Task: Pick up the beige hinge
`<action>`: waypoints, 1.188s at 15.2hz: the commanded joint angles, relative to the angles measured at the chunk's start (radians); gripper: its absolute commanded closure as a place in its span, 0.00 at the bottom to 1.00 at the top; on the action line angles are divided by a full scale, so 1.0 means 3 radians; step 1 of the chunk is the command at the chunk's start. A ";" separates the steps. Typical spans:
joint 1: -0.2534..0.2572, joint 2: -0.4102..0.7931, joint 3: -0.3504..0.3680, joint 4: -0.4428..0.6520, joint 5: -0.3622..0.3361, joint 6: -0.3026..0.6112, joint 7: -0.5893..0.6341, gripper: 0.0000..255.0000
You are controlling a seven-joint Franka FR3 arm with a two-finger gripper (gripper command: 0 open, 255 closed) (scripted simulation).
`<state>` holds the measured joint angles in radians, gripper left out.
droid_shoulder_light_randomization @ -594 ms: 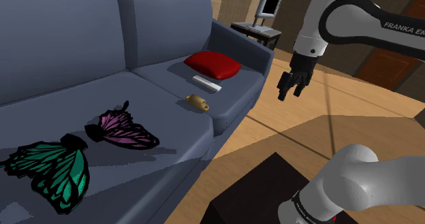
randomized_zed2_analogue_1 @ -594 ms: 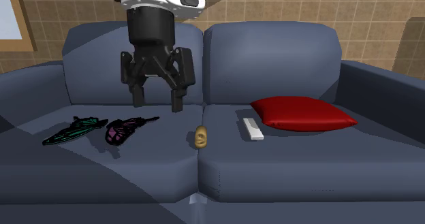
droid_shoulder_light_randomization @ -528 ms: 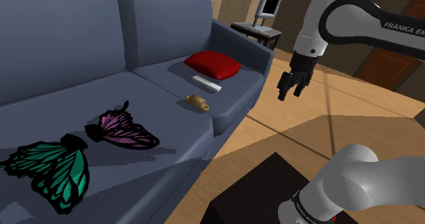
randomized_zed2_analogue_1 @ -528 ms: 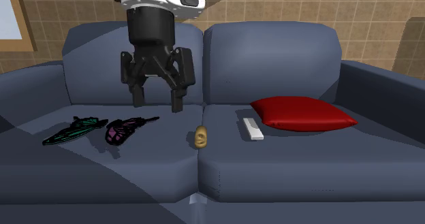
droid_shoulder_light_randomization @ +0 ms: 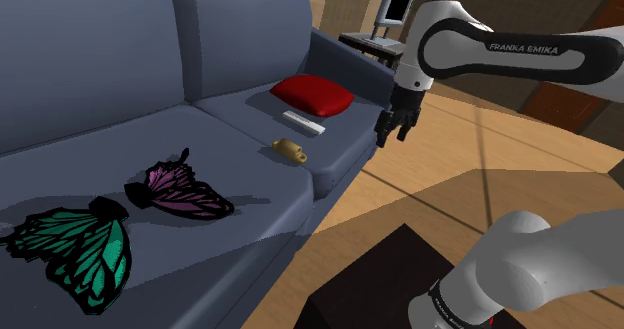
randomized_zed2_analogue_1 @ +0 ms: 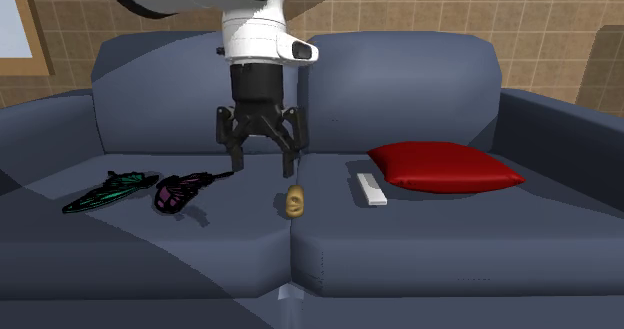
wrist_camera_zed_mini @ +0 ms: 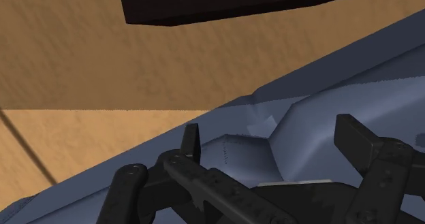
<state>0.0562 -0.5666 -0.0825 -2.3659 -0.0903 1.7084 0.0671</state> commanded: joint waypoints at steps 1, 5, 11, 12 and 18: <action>0.0029 0.0208 -0.0020 0.0040 0.0003 0.0202 -0.0065 0.00; 0.0089 0.0674 -0.0048 0.0198 0.0031 0.0562 -0.0190 0.00; 0.0165 0.1394 -0.0060 0.0561 0.0105 0.0995 -0.0388 0.00; 0.0175 0.1514 -0.0059 0.0636 0.0121 0.1054 -0.0421 0.00; 0.0220 0.2239 -0.0022 0.1166 0.0215 0.1322 -0.0617 0.00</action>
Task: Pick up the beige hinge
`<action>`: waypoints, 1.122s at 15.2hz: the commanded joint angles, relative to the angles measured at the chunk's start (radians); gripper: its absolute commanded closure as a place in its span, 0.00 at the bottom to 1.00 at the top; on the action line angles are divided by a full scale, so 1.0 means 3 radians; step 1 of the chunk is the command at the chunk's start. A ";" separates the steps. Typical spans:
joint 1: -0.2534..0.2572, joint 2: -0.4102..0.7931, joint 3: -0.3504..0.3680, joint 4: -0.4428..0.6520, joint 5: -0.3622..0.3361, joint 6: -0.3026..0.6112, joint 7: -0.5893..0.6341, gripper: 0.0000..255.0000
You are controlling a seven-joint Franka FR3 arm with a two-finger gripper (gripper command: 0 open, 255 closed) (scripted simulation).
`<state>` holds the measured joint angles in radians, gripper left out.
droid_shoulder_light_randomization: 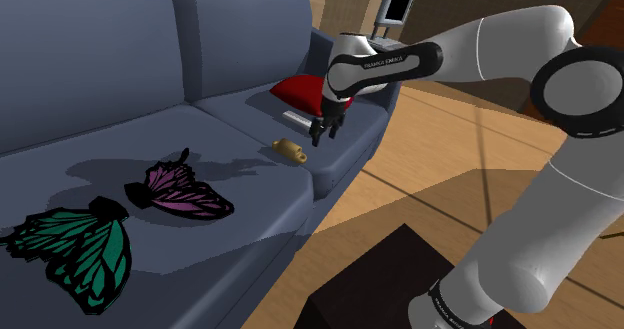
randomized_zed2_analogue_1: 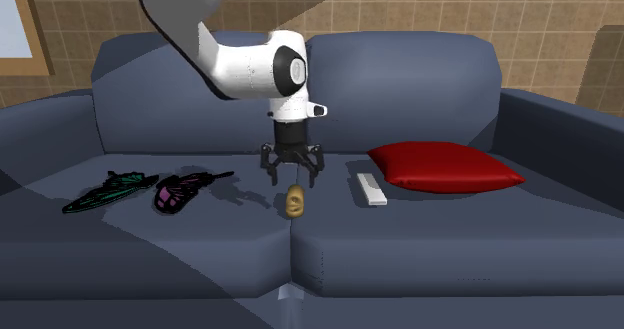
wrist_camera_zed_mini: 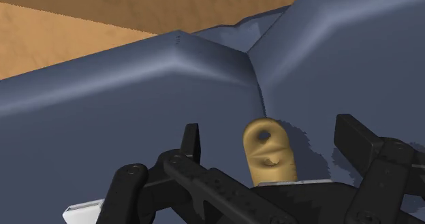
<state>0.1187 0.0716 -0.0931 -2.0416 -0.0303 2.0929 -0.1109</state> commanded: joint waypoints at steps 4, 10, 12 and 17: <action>0.0028 0.0596 0.0059 0.0521 0.0067 0.0139 -0.0140 0.00; 0.0040 0.1154 0.0120 0.1064 0.0103 0.0209 -0.0251 0.00; 0.0039 0.1194 0.0121 0.1031 0.0105 0.0282 -0.0251 0.00; 0.0037 0.1296 0.0124 0.0969 0.0110 0.0446 -0.0251 0.00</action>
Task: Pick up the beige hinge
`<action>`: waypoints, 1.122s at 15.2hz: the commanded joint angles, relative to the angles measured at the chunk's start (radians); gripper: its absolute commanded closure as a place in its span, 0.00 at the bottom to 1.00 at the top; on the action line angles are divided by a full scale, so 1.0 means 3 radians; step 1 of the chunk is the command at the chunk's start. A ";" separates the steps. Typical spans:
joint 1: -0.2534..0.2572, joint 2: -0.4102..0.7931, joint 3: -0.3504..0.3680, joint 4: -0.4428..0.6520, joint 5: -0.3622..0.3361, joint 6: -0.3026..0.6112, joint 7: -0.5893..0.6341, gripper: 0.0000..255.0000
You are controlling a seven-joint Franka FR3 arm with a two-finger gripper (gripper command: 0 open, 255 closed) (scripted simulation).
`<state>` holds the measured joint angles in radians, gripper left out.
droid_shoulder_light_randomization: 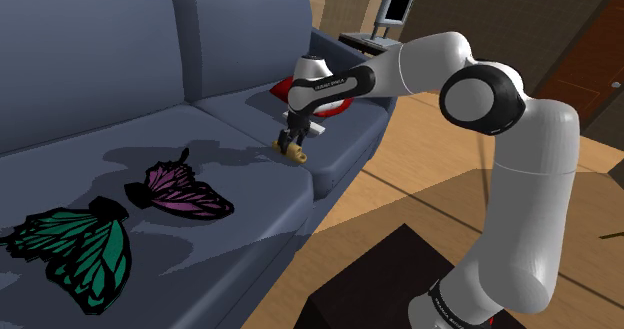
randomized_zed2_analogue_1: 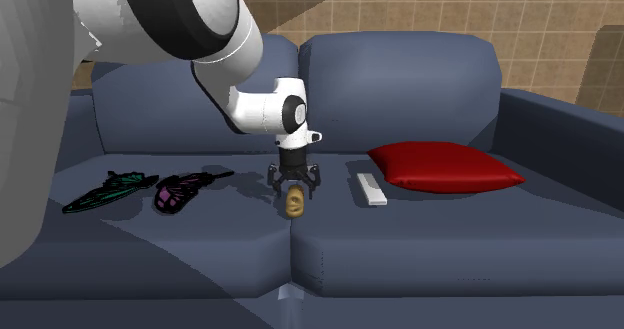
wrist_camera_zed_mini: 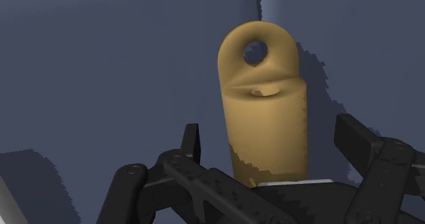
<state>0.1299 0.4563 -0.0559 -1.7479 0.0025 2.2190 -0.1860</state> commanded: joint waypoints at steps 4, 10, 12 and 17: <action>-0.0004 0.0023 0.0000 0.0000 0.0002 0.0025 -0.0004 1.00; -0.0004 0.0022 0.0000 0.0000 0.0002 0.0023 -0.0005 1.00; 0.0000 -0.0010 0.0000 0.0002 0.0000 -0.0010 -0.0001 1.00; 0.0002 -0.0117 -0.0003 0.0076 -0.0005 -0.0190 -0.0001 1.00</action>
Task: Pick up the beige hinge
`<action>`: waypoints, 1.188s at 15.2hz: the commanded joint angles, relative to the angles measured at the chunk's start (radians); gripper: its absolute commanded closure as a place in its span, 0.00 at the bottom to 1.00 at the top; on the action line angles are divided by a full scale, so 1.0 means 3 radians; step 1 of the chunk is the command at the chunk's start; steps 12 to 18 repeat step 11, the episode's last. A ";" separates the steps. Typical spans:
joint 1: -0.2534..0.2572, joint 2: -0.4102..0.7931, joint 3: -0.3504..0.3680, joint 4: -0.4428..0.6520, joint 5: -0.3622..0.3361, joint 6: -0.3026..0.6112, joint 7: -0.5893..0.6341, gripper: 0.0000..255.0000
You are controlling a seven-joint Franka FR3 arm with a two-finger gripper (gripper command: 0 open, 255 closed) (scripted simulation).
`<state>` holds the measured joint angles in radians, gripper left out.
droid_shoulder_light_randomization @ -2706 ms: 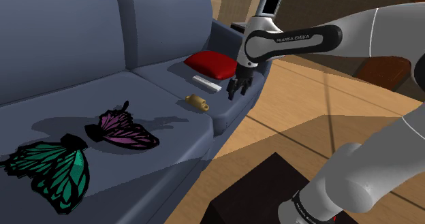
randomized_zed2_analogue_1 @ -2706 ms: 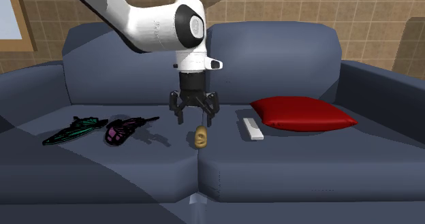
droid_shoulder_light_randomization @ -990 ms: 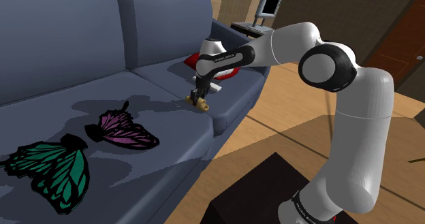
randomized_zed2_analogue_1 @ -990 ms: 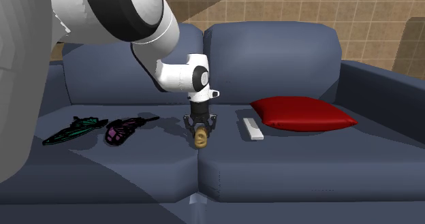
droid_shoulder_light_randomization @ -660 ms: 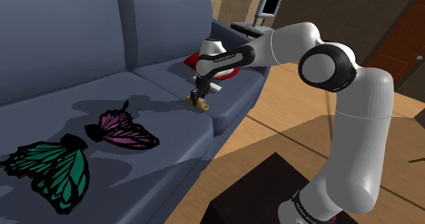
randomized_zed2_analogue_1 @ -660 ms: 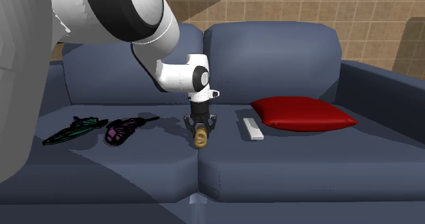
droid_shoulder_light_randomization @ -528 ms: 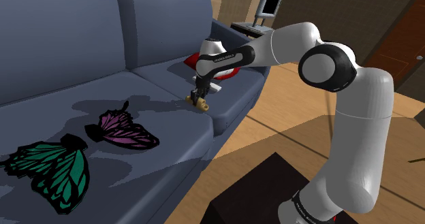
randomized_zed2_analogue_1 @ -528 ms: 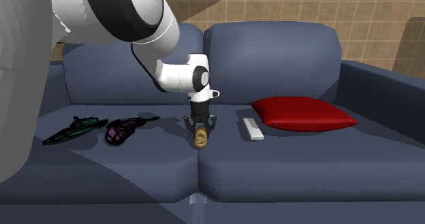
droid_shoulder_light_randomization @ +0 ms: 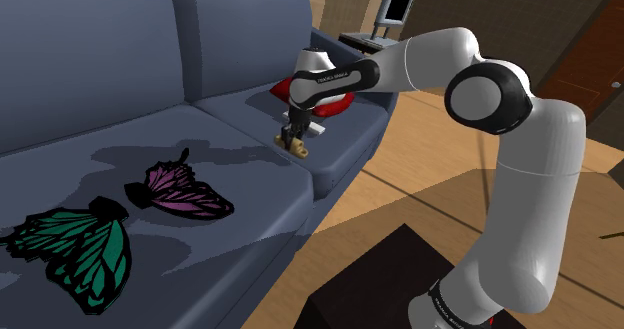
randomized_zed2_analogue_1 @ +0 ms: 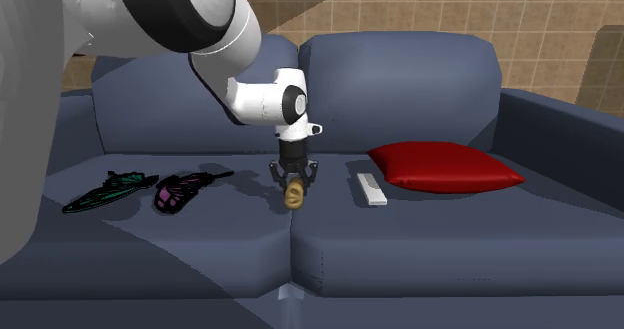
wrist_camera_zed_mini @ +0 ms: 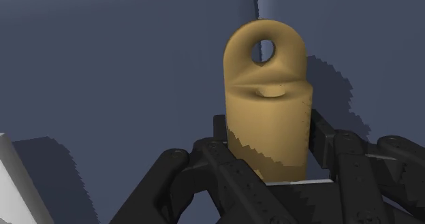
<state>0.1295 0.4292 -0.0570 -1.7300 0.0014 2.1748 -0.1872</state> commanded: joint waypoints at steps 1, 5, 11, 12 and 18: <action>0.0004 -0.0046 0.0000 0.0033 -0.0003 -0.0080 0.0004 1.00; 0.0005 -0.0120 -0.0002 0.0109 -0.0007 -0.0230 0.0003 1.00; 0.0006 -0.0187 -0.0004 0.0201 -0.0010 -0.0389 0.0003 1.00; 0.0006 -0.0187 -0.0004 0.0201 -0.0010 -0.0389 0.0003 1.00; 0.0006 -0.0187 -0.0004 0.0201 -0.0010 -0.0389 0.0003 1.00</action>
